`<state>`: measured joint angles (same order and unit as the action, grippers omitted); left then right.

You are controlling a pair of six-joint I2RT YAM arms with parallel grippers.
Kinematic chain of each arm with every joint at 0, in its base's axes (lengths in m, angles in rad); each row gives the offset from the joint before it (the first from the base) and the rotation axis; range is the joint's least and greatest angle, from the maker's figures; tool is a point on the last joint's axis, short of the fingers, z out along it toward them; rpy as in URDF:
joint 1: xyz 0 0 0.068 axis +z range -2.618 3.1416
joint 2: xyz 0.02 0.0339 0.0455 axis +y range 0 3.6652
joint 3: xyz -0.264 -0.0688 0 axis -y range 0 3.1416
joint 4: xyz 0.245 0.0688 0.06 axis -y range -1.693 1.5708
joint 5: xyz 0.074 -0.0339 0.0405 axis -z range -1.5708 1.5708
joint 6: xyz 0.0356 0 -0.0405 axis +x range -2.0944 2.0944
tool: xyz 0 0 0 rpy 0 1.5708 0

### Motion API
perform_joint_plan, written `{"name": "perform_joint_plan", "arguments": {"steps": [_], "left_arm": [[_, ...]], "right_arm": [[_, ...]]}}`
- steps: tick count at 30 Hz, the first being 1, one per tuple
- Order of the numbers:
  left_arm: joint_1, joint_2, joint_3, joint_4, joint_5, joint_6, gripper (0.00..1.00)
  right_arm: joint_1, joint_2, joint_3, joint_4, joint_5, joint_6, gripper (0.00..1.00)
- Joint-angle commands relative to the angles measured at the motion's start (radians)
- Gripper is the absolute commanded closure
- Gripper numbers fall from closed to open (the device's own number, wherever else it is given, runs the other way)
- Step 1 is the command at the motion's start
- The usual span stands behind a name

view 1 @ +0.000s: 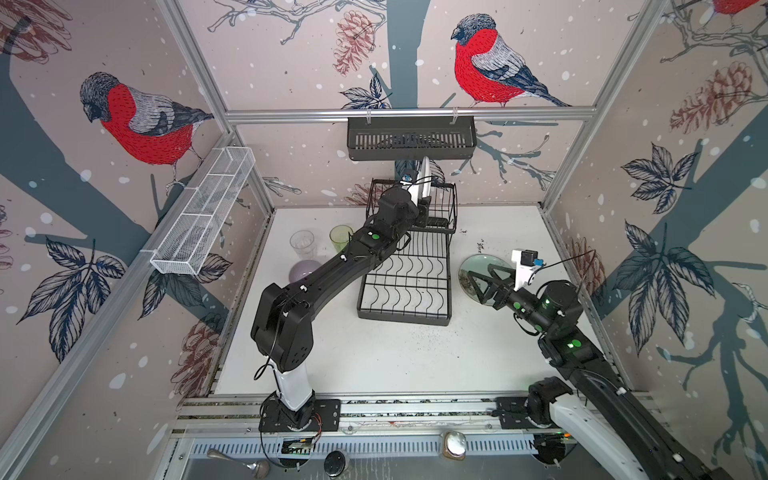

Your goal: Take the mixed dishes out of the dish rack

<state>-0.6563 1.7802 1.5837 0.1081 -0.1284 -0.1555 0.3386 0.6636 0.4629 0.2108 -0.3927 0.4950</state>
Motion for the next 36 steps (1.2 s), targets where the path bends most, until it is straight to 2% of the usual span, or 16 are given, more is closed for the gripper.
{"name": "perform_joint_plan", "arguments": {"steps": [1, 6, 10, 19, 28, 36], "left_arm": [[-0.002, 0.009, 0.015, 0.035, -0.022, 0.028, 0.55], [-0.009, 0.019, 0.022, 0.043, -0.046, 0.05, 0.56], [-0.011, 0.017, 0.017, 0.064, -0.046, 0.048, 0.64], [-0.022, 0.009, 0.006, 0.097, -0.07, 0.09, 0.65], [-0.037, 0.001, -0.004, 0.122, -0.098, 0.138, 0.74], [-0.049, -0.008, -0.007, 0.134, -0.138, 0.154, 0.78]], "right_arm": [[0.0, 0.003, -0.001, 0.013, 0.009, -0.004, 0.01], [-0.001, 0.006, -0.002, 0.015, 0.014, -0.004, 0.0], [0.0, 0.006, -0.003, 0.014, 0.015, -0.005, 0.0], [-0.001, 0.011, -0.004, 0.015, 0.022, -0.007, 0.0], [-0.002, 0.017, -0.004, 0.015, 0.028, -0.007, 0.01], [-0.001, 0.018, -0.003, 0.011, 0.031, -0.007, 0.0]]}}
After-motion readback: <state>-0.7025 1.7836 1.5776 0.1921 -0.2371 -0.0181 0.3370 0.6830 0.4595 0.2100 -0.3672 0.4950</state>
